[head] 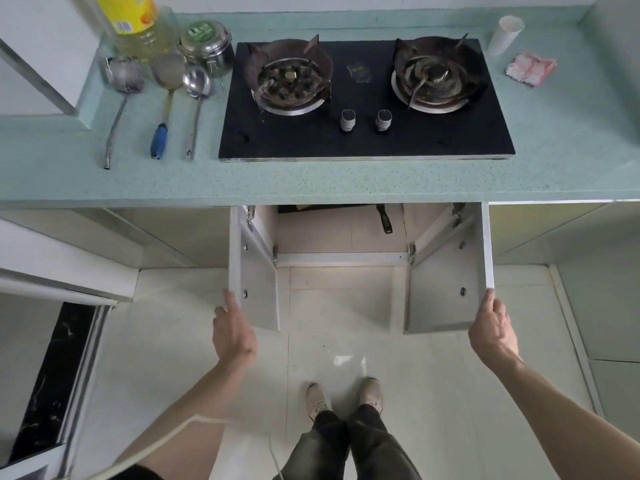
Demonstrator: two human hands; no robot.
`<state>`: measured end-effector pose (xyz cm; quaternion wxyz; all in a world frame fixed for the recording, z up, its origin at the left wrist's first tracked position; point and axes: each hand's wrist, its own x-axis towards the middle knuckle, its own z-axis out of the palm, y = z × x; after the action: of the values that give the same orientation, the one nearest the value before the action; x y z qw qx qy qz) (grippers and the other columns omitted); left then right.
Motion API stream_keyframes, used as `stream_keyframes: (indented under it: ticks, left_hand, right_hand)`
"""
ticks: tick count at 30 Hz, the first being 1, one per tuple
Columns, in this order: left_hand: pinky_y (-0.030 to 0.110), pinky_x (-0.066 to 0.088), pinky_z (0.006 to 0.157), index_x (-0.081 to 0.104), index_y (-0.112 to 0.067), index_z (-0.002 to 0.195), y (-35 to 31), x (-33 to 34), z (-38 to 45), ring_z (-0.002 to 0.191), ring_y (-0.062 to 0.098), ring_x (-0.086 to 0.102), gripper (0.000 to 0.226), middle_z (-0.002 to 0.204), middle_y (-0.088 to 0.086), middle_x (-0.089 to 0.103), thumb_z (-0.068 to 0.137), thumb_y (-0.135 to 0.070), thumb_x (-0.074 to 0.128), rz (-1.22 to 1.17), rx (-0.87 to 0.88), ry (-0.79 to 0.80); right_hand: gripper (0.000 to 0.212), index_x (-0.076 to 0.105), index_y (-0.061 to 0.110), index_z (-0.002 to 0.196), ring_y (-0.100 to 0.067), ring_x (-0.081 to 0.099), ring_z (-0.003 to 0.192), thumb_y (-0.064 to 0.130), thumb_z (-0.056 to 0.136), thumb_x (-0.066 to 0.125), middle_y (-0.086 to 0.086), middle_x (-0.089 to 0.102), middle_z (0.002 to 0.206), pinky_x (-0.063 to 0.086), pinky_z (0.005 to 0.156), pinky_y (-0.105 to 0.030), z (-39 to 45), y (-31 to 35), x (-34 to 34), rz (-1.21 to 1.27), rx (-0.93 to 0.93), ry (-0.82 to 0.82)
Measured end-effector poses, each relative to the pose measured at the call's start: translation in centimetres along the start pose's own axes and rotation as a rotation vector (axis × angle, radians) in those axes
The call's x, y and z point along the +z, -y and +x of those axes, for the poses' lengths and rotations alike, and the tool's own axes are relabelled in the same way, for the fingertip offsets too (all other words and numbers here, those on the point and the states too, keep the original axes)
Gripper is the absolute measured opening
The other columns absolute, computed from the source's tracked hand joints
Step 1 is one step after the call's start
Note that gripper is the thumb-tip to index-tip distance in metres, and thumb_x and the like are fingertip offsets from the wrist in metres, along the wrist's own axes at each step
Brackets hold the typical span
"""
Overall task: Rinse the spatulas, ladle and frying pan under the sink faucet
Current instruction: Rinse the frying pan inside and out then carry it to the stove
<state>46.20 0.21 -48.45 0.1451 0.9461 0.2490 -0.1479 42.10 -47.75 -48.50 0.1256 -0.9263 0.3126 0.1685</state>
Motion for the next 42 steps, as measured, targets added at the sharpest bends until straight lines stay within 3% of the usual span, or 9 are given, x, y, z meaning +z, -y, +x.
stream_keyframes:
  ticks: [3, 5, 9, 12, 16, 22, 28, 36, 42]
  left_hand:
    - [0.046, 0.050, 0.072, 0.014, -0.014, 0.159, 1.2, 0.2, -0.2, 0.107, 0.038, 0.052, 0.088, 0.124, 0.022, 0.047, 0.088, 0.003, 0.063, 0.059, 0.017, 0.017]
    - [0.046, 0.052, 0.087, 0.009, -0.013, 0.161, 1.9, 0.5, -0.1, 0.118, 0.039, 0.048, 0.089, 0.136, 0.022, 0.042, 0.091, -0.011, 0.064, 0.091, 0.009, 0.018]
    - [0.045, 0.029, 0.120, -0.002, -0.014, 0.162, 2.6, 0.4, 0.7, 0.148, 0.039, 0.023, 0.102, 0.161, 0.024, 0.016, 0.088, -0.033, 0.066, 0.097, -0.031, 0.064]
    - [0.045, 0.016, 0.125, -0.008, -0.017, 0.162, 3.0, -0.3, 1.6, 0.155, 0.036, 0.006, 0.106, 0.167, 0.021, -0.001, 0.089, -0.045, 0.064, 0.071, -0.076, 0.090]
    - [0.045, 0.014, 0.126, -0.013, -0.022, 0.161, 4.5, -1.2, 2.7, 0.157, 0.030, 0.000, 0.104, 0.169, 0.014, -0.008, 0.092, -0.048, 0.060, 0.099, -0.071, 0.115]
    - [0.046, 0.018, 0.123, -0.002, -0.020, 0.163, 5.3, -1.3, 2.5, 0.156, 0.030, 0.009, 0.097, 0.169, 0.012, 0.003, 0.092, -0.047, 0.058, 0.110, -0.004, 0.061]
    - [0.052, 0.025, 0.121, 0.025, -0.010, 0.158, 2.9, -0.1, 0.7, 0.152, 0.035, 0.023, 0.075, 0.165, 0.016, 0.026, 0.097, -0.043, 0.054, 0.097, 0.046, -0.113]
    - [0.050, 0.033, 0.118, 0.047, -0.009, 0.146, -6.1, 0.4, -1.7, 0.144, 0.033, 0.042, 0.057, 0.153, 0.014, 0.050, 0.102, -0.045, 0.042, 0.104, 0.501, -0.169]
    - [0.047, 0.033, 0.120, 0.052, -0.009, 0.145, -13.2, 1.2, -3.7, 0.145, 0.031, 0.041, 0.055, 0.154, 0.011, 0.049, 0.102, -0.044, 0.048, 0.034, 0.637, -0.182]
  right_hand:
    - [0.101, 0.000, 0.003, 0.161, -0.042, 0.034, 0.143, 0.017, 0.090, 0.070, -0.018, 0.020, 0.159, 0.041, 0.112, -0.051, 0.1, -1.4, 0.6, -0.023, 0.000, 0.046]
    - [0.108, -0.004, 0.004, 0.162, -0.037, 0.024, 0.151, 0.028, 0.089, 0.073, -0.016, 0.013, 0.165, 0.035, 0.117, -0.049, 0.5, -1.9, 0.5, -0.043, 0.009, 0.070]
    - [0.110, -0.008, 0.003, 0.162, -0.034, 0.016, 0.155, 0.035, 0.091, 0.070, -0.018, 0.008, 0.168, 0.033, 0.121, -0.048, 1.0, -3.2, 0.0, -0.115, -0.008, 0.078]
    - [0.108, -0.007, 0.002, 0.162, -0.034, 0.014, 0.157, 0.036, 0.093, 0.069, -0.017, 0.003, 0.170, 0.033, 0.121, -0.048, 0.6, -3.8, -0.7, -0.167, -0.037, 0.088]
    - [0.102, -0.004, 0.000, 0.162, -0.028, 0.010, 0.159, 0.042, 0.096, 0.063, -0.015, 0.000, 0.172, 0.024, 0.125, -0.044, -0.4, -4.0, -1.3, -0.275, -0.003, 0.044]
    - [0.095, 0.004, 0.001, 0.162, -0.028, 0.014, 0.158, 0.047, 0.099, 0.057, -0.015, 0.009, 0.172, 0.023, 0.126, -0.044, -0.7, -3.7, -1.6, -0.217, 0.029, 0.032]
    - [0.078, 0.023, 0.010, 0.162, -0.029, 0.028, 0.155, 0.052, 0.102, 0.048, -0.012, 0.028, 0.168, 0.026, 0.125, -0.045, -2.3, 0.4, -1.5, -0.130, -0.186, -0.083]
    - [0.066, 0.042, 0.013, 0.154, -0.032, 0.044, 0.145, 0.055, 0.103, 0.040, -0.011, 0.049, 0.156, 0.036, 0.120, -0.048, -5.3, 7.6, -1.9, -0.093, -0.476, -0.270]
    - [0.071, 0.037, 0.015, 0.158, -0.028, 0.039, 0.149, 0.061, 0.104, 0.036, -0.008, 0.046, 0.159, 0.033, 0.122, -0.046, -5.8, 11.4, -1.5, -0.080, -0.514, -0.263]
